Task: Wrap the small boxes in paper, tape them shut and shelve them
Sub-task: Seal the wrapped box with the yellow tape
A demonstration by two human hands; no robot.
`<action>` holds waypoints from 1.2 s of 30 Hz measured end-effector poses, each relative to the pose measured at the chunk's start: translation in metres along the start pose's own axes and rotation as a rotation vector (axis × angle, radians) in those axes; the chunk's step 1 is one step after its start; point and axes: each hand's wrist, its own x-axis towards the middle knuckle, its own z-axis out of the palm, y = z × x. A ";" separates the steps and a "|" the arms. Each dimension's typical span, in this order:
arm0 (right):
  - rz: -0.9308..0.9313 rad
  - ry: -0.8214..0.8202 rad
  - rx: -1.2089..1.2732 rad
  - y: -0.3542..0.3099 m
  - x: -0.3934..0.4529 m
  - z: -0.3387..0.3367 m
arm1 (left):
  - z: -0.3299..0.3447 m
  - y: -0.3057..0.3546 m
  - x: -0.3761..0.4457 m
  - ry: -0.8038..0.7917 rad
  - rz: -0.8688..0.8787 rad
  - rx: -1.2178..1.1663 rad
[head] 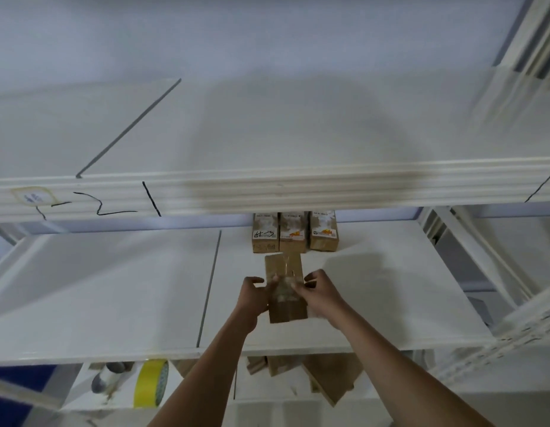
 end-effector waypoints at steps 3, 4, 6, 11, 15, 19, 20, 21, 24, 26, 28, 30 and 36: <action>0.036 -0.053 0.102 -0.005 -0.006 -0.010 | -0.003 0.006 -0.008 -0.118 0.068 -0.055; 0.033 -0.070 0.100 -0.007 -0.008 -0.011 | -0.002 0.007 -0.010 -0.138 0.088 -0.060; 0.014 -0.091 0.114 -0.013 -0.014 -0.011 | 0.002 0.010 -0.017 -0.162 0.122 -0.084; -0.071 -0.004 0.223 -0.024 -0.025 -0.004 | 0.015 0.017 -0.031 -0.137 0.127 -0.111; -0.114 0.049 0.234 -0.030 -0.027 0.006 | 0.023 0.026 -0.044 -0.048 0.160 -0.116; -0.164 0.103 0.079 -0.038 -0.038 0.010 | 0.023 0.029 -0.054 0.040 0.212 -0.043; -0.169 0.115 0.041 -0.039 -0.042 0.012 | 0.022 0.029 -0.057 0.049 0.228 -0.035; -0.172 0.126 0.023 -0.041 -0.045 0.015 | 0.021 0.030 -0.061 0.055 0.243 -0.034; -0.167 0.149 0.033 -0.047 -0.054 0.024 | 0.015 0.032 -0.071 0.052 0.282 -0.044; -0.161 0.148 0.044 -0.050 -0.062 0.029 | 0.008 0.032 -0.076 0.022 0.286 -0.057; -0.151 0.149 0.071 -0.052 -0.072 0.029 | 0.000 0.031 -0.080 -0.035 0.287 -0.069; -0.112 0.104 0.140 -0.056 -0.083 0.025 | -0.007 0.029 -0.083 -0.112 0.269 -0.096; -0.093 0.115 0.171 -0.054 -0.099 0.011 | -0.005 0.030 -0.100 -0.213 0.278 -0.120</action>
